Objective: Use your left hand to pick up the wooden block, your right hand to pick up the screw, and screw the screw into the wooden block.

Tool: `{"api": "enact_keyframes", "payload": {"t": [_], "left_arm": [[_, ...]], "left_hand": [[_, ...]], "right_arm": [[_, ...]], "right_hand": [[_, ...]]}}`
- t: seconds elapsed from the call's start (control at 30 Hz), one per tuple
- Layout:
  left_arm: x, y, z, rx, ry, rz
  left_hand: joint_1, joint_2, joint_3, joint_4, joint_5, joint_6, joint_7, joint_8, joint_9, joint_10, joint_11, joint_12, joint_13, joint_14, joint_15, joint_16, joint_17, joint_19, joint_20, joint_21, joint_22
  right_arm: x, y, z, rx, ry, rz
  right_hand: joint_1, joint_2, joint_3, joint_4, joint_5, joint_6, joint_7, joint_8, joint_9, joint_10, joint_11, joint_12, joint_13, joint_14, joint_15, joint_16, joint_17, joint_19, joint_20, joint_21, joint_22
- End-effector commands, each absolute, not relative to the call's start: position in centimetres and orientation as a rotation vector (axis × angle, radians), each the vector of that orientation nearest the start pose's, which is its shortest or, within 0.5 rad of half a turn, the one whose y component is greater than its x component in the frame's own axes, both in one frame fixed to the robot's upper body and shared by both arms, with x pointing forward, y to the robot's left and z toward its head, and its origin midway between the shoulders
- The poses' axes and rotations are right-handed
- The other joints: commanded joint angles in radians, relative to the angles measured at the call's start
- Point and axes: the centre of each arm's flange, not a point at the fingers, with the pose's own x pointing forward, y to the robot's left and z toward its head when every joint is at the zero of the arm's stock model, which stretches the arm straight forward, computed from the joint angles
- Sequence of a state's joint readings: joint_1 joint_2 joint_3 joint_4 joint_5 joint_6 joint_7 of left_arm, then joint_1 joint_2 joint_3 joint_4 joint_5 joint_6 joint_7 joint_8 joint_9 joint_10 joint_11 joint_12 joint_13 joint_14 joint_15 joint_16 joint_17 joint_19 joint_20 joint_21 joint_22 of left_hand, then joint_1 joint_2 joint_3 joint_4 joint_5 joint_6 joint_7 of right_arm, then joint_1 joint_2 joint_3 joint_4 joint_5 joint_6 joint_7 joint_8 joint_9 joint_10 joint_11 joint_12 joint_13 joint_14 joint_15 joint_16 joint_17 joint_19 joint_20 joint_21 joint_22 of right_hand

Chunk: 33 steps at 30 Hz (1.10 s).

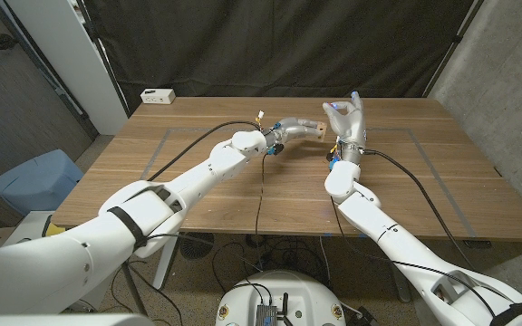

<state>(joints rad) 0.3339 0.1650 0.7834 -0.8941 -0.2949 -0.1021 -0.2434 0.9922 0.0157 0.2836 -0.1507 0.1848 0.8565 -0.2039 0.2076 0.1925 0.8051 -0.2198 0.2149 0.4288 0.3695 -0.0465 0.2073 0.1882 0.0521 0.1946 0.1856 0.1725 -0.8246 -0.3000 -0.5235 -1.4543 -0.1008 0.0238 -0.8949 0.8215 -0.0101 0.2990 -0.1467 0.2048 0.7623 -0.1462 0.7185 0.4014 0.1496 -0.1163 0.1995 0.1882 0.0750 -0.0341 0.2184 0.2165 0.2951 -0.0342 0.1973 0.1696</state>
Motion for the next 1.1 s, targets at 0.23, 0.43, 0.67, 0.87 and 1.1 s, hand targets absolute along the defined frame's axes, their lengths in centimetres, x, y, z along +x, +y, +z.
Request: {"api": "enact_keyframes", "payload": {"t": [0.23, 0.43, 0.67, 0.87, 1.1], "left_arm": [[70.8, 2.8, 4.4, 0.492, -0.441, -0.641], [70.8, 2.7, 4.4, 0.491, -0.441, -0.645], [70.8, 2.7, 4.5, 0.490, -0.445, -0.647], [70.7, 2.7, 4.5, 0.489, -0.445, -0.646], [70.6, 2.7, 4.4, 0.481, -0.447, -0.645]], "left_hand": [[0.003, 0.012, 0.000, 0.003, 0.006, 0.013, 0.008, 0.005, 0.004, 0.005, 0.000, -0.002, 0.004, 0.007, -0.029, 0.003, 0.003, 0.000, 0.002, 0.007, 0.002], [0.003, 0.011, 0.000, 0.002, 0.006, 0.014, 0.005, 0.005, 0.004, 0.005, 0.000, -0.002, 0.005, 0.007, -0.029, 0.003, 0.003, 0.000, 0.001, 0.007, 0.002], [0.003, 0.012, 0.000, 0.003, 0.006, 0.011, 0.004, 0.004, 0.004, 0.004, 0.000, -0.003, 0.005, 0.007, -0.030, 0.003, 0.003, 0.000, 0.002, 0.007, 0.002], [0.003, 0.012, 0.000, 0.003, 0.006, 0.011, 0.007, 0.004, 0.004, 0.005, 0.000, -0.003, 0.005, 0.008, -0.029, 0.004, 0.003, 0.000, 0.002, 0.007, 0.002], [0.003, 0.012, 0.000, 0.003, 0.006, 0.012, 0.007, 0.004, 0.004, 0.005, 0.000, -0.003, 0.005, 0.008, -0.029, 0.004, 0.003, 0.000, 0.001, 0.007, 0.002]], "right_arm": [[61.9, -18.5, -0.5, -0.239, -0.808, -0.518], [62.0, -18.4, -0.6, -0.235, -0.808, -0.509], [62.0, -18.2, -0.8, -0.229, -0.803, -0.498], [62.0, -18.1, -1.0, -0.225, -0.800, -0.495], [62.0, -17.9, -1.5, -0.206, -0.788, -0.493]], "right_hand": [[0.017, 0.010, 0.004, -0.011, -0.002, -0.015, -0.010, 0.004, 0.004, -0.010, -0.011, -0.004, 0.005, 0.002, -0.013, 0.002, 0.001, -0.005, -0.007, -0.002, 0.003], [0.026, 0.011, 0.006, -0.013, -0.003, -0.031, -0.017, -0.002, 0.003, -0.017, -0.015, -0.005, 0.005, -0.002, -0.013, 0.000, 0.002, -0.008, -0.007, -0.003, 0.003], [0.031, 0.013, 0.007, -0.014, -0.004, -0.041, -0.020, -0.007, -0.001, -0.022, -0.019, -0.005, 0.005, -0.004, -0.011, -0.002, 0.002, -0.011, -0.007, -0.004, 0.003], [0.032, 0.014, 0.008, -0.013, -0.006, -0.043, -0.019, -0.008, -0.003, -0.023, -0.021, -0.005, 0.005, -0.006, -0.012, -0.002, 0.003, -0.013, -0.007, -0.005, 0.003], [0.033, 0.015, 0.008, -0.012, -0.007, -0.042, -0.020, -0.007, -0.005, -0.024, -0.021, -0.004, 0.005, -0.006, -0.012, -0.002, 0.004, -0.013, -0.007, -0.004, 0.003]]}}
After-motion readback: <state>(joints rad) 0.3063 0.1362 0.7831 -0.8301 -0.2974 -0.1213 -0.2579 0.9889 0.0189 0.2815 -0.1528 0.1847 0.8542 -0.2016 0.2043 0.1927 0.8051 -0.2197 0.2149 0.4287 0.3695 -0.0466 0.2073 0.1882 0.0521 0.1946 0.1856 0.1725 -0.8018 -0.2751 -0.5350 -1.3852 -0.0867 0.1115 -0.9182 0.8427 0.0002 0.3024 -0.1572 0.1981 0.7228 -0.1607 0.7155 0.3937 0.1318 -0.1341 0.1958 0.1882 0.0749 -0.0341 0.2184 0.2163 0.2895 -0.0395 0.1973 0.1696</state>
